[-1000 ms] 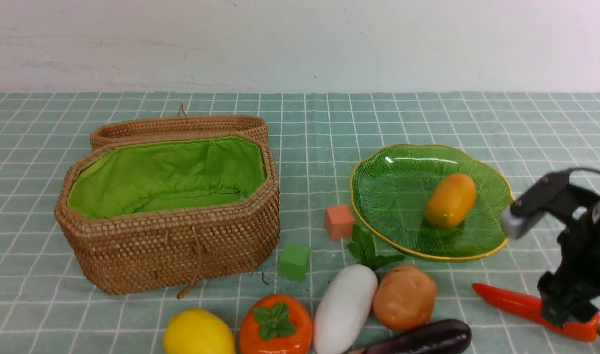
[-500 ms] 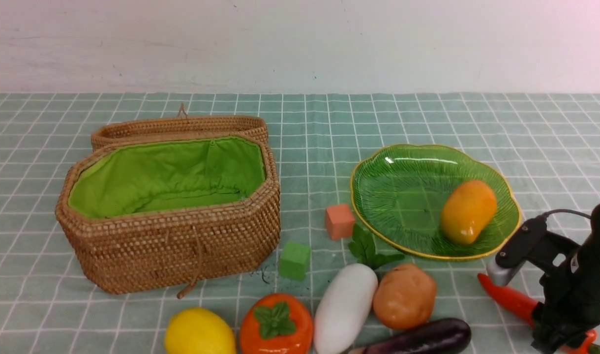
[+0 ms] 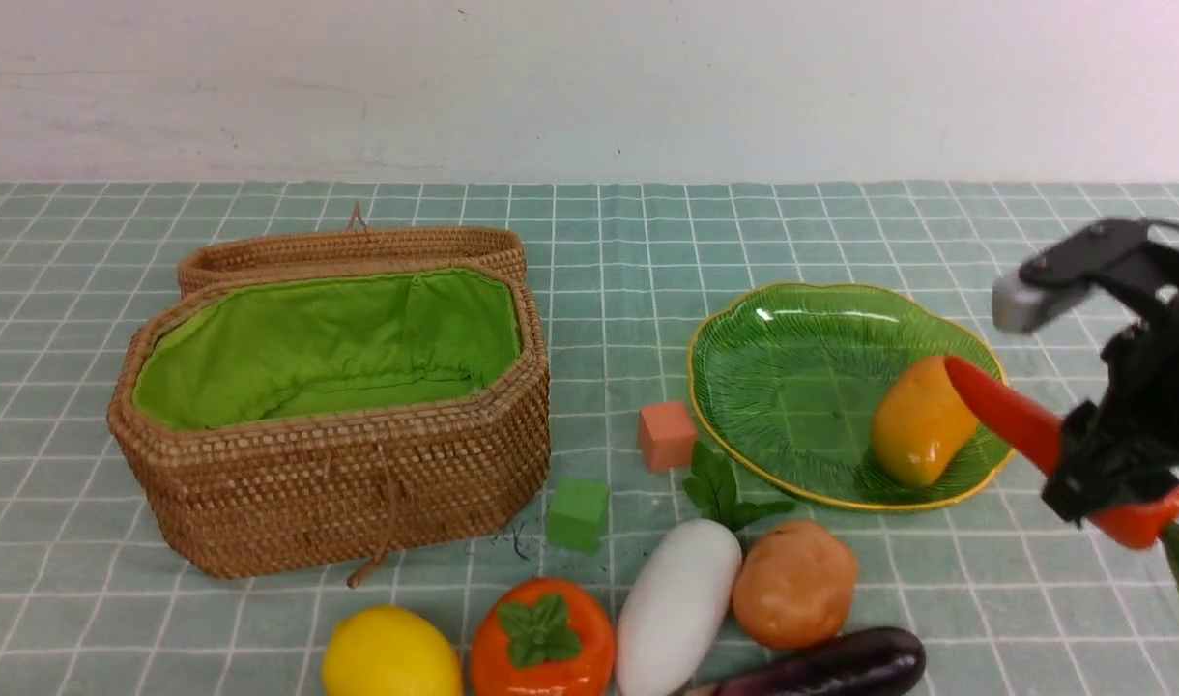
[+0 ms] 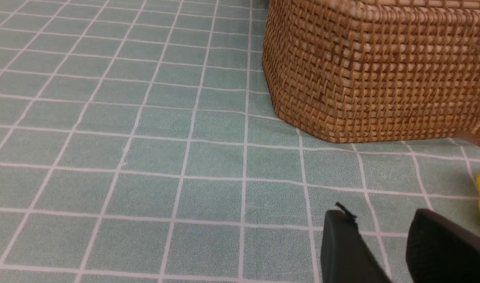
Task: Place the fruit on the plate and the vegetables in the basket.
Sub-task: Use the right arm to grab a carrot and put it into the left basket
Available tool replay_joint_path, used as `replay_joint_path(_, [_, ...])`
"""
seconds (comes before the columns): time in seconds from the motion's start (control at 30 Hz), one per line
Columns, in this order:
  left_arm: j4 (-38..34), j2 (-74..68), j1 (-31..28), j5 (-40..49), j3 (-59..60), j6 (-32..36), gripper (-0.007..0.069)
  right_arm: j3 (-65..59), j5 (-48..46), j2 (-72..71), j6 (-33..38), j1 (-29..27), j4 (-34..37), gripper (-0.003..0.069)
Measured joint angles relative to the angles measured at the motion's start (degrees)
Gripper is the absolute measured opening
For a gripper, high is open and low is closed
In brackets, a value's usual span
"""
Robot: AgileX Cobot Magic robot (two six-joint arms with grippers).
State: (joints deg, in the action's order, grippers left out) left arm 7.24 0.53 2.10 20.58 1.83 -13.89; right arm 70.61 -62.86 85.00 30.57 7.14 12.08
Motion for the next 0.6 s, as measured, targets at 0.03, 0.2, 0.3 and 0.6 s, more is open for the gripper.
replay_joint_path(0.03, [0.0, 0.0, 0.0, 0.0, 0.0, 0.0, 0.0239, 1.4, -0.1, -0.3, 0.5, 0.5, 3.6, 0.0342])
replay_joint_path(0.2, [0.0, 0.0, 0.0, 0.0, 0.0, 0.0, 0.0239, 4.6, 2.1, -0.3, 6.8, 7.6, 21.3, 0.0342])
replay_joint_path(0.3, [0.0, 0.0, 0.0, 0.0, 0.0, 0.0, 0.0239, 5.3, 5.8, 1.4, 11.1, 13.5, 26.6, 0.0342])
replay_joint_path(0.6, [0.0, 0.0, 0.0, 0.0, 0.0, 0.0, 0.0239, 21.9, 9.8, 17.6, 11.9, 25.1, 28.2, 0.0342])
